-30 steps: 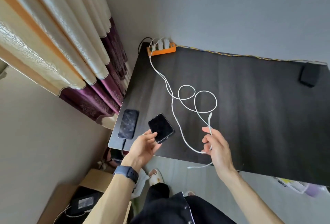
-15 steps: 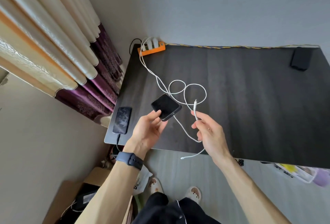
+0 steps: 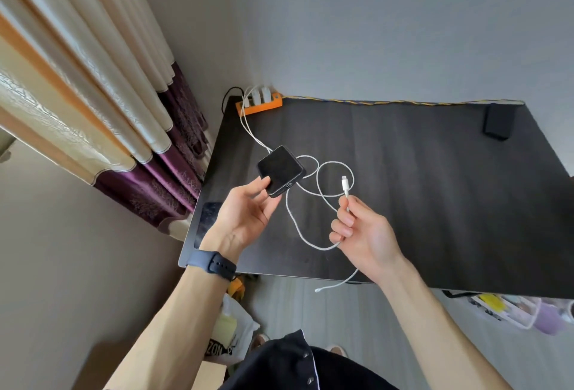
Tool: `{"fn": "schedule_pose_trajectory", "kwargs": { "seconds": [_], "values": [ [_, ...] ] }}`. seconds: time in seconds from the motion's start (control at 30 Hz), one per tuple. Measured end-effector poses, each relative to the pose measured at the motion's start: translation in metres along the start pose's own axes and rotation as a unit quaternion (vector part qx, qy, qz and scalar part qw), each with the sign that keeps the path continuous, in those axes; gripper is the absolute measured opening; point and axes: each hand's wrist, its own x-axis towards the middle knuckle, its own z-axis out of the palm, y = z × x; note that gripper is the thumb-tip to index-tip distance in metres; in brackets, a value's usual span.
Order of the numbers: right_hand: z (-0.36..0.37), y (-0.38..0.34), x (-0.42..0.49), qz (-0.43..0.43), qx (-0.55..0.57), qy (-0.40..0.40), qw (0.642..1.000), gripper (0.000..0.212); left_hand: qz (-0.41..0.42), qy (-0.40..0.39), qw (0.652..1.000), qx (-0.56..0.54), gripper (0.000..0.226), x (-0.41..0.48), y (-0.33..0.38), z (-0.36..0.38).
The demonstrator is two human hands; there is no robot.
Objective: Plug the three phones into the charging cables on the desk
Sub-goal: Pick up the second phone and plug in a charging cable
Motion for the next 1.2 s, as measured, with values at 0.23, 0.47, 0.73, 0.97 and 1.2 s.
{"fn": "schedule_pose_trajectory", "kwargs": {
  "seconds": [0.23,0.47,0.73,0.97,1.2],
  "values": [
    [0.012,0.002,0.004,0.002,-0.049,-0.003,0.999,0.025,-0.003,-0.017,1.0,-0.013,0.026,-0.002,0.011,0.002],
    [0.037,0.013,0.001,-0.069,-0.295,0.073,0.95,0.035,-0.011,0.003,1.0,0.016,0.016,0.001,0.007,0.002],
    [0.047,0.024,-0.001,-0.194,-0.372,0.088,0.904,0.011,-0.013,0.016,1.0,0.006,0.018,-0.001,0.001,-0.006],
    [0.045,0.035,0.0,-0.234,-0.417,0.089,0.874,0.017,-0.016,0.024,0.999,0.015,0.016,-0.006,-0.005,-0.009],
    [0.046,0.044,-0.002,-0.275,-0.436,0.139,0.845,0.01,-0.025,0.044,0.999,-0.005,0.018,-0.008,-0.012,-0.011]
  ]
}}
